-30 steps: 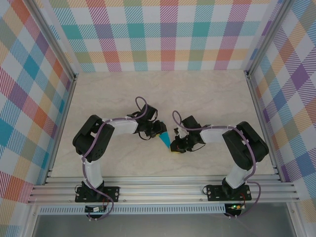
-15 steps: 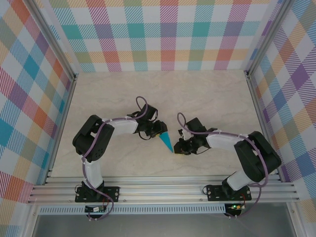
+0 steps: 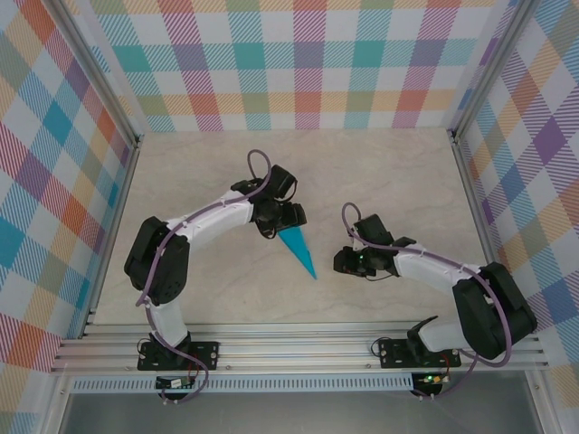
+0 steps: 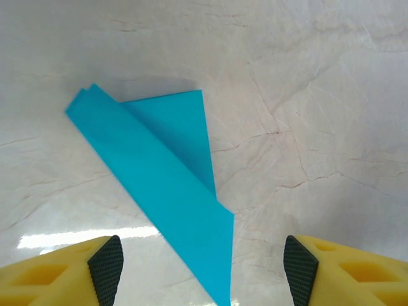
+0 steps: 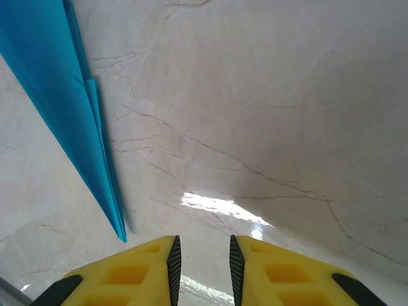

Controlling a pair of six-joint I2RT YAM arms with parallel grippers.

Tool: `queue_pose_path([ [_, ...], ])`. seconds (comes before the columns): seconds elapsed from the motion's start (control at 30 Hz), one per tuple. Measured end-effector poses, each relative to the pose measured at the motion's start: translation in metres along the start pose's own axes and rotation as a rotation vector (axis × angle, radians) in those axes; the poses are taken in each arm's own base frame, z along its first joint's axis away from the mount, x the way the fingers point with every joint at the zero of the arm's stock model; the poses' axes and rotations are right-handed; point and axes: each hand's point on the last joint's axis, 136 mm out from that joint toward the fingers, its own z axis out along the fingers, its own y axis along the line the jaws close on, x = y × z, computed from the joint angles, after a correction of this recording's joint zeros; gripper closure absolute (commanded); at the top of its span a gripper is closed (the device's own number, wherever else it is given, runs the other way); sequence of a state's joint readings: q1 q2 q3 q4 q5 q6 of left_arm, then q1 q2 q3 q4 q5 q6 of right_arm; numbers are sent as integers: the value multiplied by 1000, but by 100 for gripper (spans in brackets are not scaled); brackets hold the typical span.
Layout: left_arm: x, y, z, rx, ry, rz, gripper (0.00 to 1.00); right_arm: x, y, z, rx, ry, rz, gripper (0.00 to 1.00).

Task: Fold a paper plane with a square sheet of paper (pick it up from the middle)
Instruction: Fold the wing for the fifth time at the center of the table, then move a paper plane to the center of the table.

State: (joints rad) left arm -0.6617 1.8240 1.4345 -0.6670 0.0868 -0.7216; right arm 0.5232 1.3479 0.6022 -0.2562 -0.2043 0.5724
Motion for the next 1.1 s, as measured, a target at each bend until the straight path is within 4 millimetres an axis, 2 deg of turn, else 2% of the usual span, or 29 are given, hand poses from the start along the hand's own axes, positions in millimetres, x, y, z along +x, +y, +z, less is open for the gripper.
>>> queue_pose_path([
  [0.1,1,-5,-10,-65,-6,21,29,-3,0,-2,5,-17,4,70],
  [0.17,4,-8,-7,-103,7,29,28,-4,0,-2,4,-21,8,70],
  [0.43,17,7,42,-312,125,42,24,-7,2,-2,-6,-32,9,70],
  [0.6,24,8,47,-363,150,63,23,-8,5,-2,-16,-38,7,69],
  [0.87,27,11,43,-387,158,74,36,-5,10,8,-54,2,9,69],
  [1.1,42,33,47,-428,190,74,48,-12,20,12,-85,16,5,68],
])
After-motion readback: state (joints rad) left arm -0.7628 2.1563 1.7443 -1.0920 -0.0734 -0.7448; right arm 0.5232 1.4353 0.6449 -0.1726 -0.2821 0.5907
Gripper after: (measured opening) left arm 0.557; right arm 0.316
